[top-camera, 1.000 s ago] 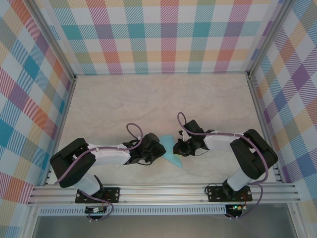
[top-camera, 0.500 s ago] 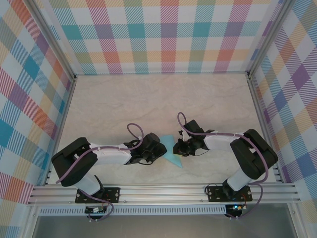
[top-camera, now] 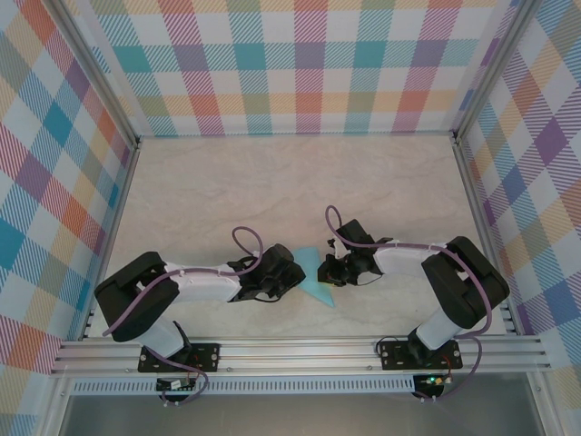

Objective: Fold a paper plane with a square sheet of paper (pick it up from the middle)
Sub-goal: Fold the wing for the fifth time at the center of the table.

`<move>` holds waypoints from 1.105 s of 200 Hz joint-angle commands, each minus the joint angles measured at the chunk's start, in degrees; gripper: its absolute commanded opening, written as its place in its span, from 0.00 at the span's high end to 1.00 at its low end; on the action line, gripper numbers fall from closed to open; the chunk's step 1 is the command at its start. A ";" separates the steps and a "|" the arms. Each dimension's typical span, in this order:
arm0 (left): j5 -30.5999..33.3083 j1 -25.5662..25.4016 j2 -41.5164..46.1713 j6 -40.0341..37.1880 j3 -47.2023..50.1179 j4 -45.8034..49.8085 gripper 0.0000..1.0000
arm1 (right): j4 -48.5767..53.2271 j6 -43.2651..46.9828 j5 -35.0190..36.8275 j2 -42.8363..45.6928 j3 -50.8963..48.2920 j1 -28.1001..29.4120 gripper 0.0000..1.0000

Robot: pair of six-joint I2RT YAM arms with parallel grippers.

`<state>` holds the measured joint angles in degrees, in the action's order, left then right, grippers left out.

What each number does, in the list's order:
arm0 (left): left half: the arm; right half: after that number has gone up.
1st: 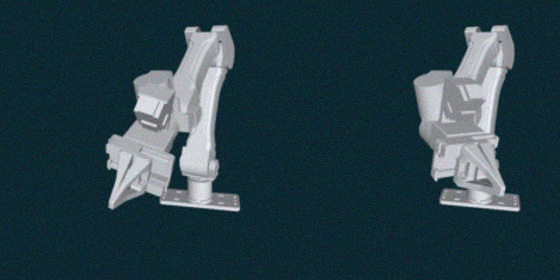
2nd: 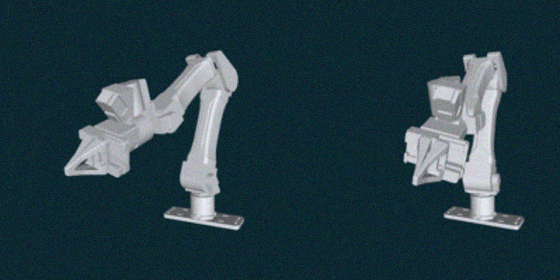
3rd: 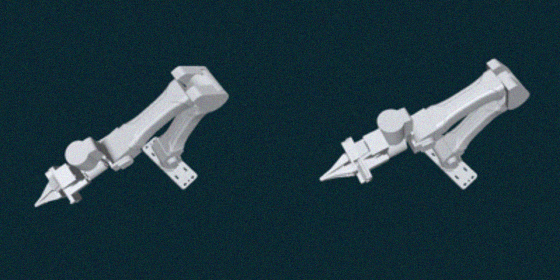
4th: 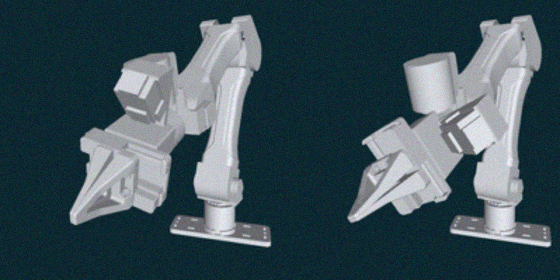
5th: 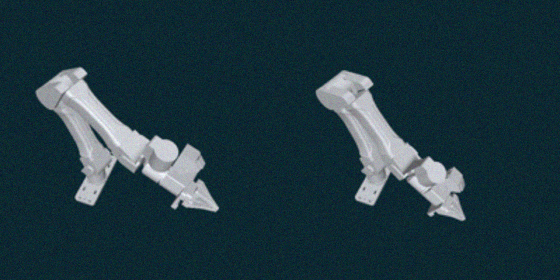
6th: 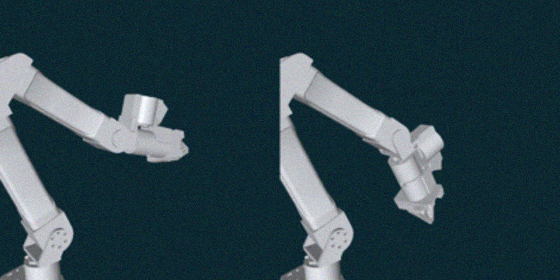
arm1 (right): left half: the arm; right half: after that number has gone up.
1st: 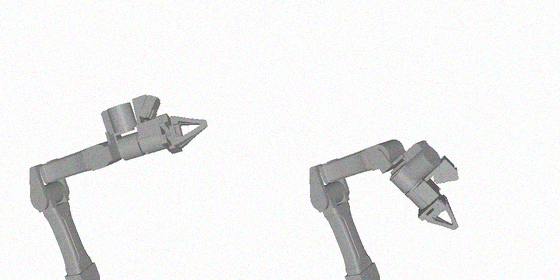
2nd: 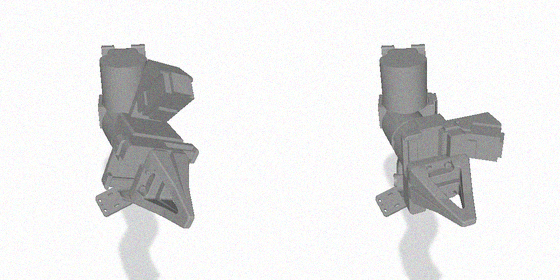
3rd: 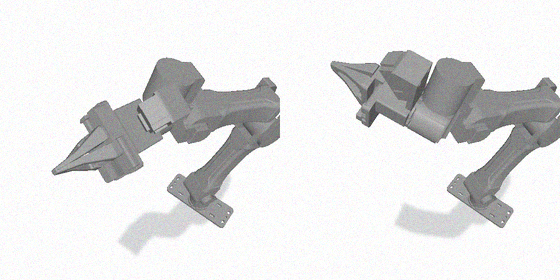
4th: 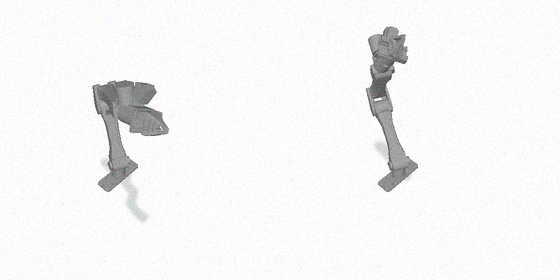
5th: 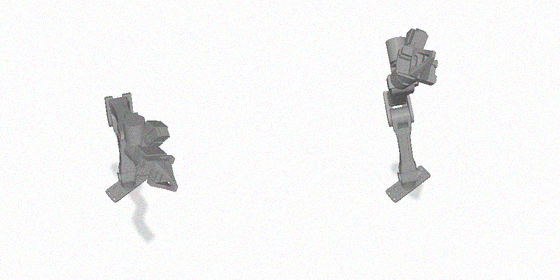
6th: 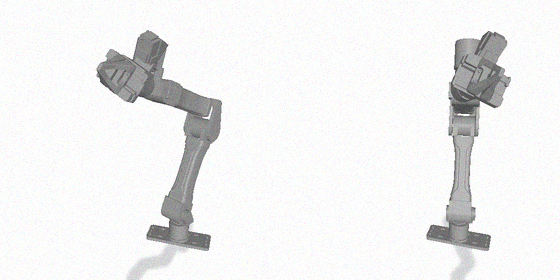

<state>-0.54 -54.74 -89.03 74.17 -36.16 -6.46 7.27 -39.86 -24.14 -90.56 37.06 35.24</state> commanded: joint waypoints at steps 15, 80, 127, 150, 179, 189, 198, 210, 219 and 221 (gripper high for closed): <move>0.22 -0.72 -0.89 0.87 -0.66 -0.10 0.57 | 0.72 -0.27 0.78 0.47 -1.38 -0.46 0.87; 1.80 -1.07 0.88 1.27 0.47 -2.46 0.61 | 0.90 -0.31 0.69 1.15 -1.52 -0.44 0.87; 2.47 -1.16 1.71 0.17 0.49 -4.34 0.67 | 0.92 -0.29 0.45 2.53 -1.40 -0.42 0.84; 2.56 -1.16 1.88 0.09 0.90 -5.42 0.67 | 0.92 -0.44 0.24 2.41 -1.29 -0.44 0.82; 2.75 -1.16 2.02 -0.08 1.18 -6.13 0.67 | 1.39 -0.48 0.62 3.10 -1.22 -0.44 0.81; 2.84 -1.16 2.08 -0.09 1.18 -5.67 0.66 | 1.77 -0.40 0.97 3.65 -1.18 -0.37 0.81; 3.30 -1.16 2.43 0.08 1.20 -4.54 0.65 | 2.26 -0.47 1.37 4.21 -1.00 -0.44 0.80; 4.20 -1.16 3.30 0.30 1.44 -2.82 0.65 | 3.34 -0.39 1.80 4.99 -0.65 -0.44 0.80; 5.12 -1.16 4.36 0.67 1.53 -0.77 0.63 | 4.40 -0.27 2.06 5.89 -0.26 -0.44 0.78; 5.33 -1.18 4.58 0.72 1.58 -0.25 0.63 | 4.55 -0.30 2.16 6.14 -0.20 -0.44 0.78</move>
<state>1.72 -55.11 -88.05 75.18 -35.68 -10.39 8.73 -40.05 -23.00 -87.31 36.36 35.18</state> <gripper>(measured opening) 0.357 0.208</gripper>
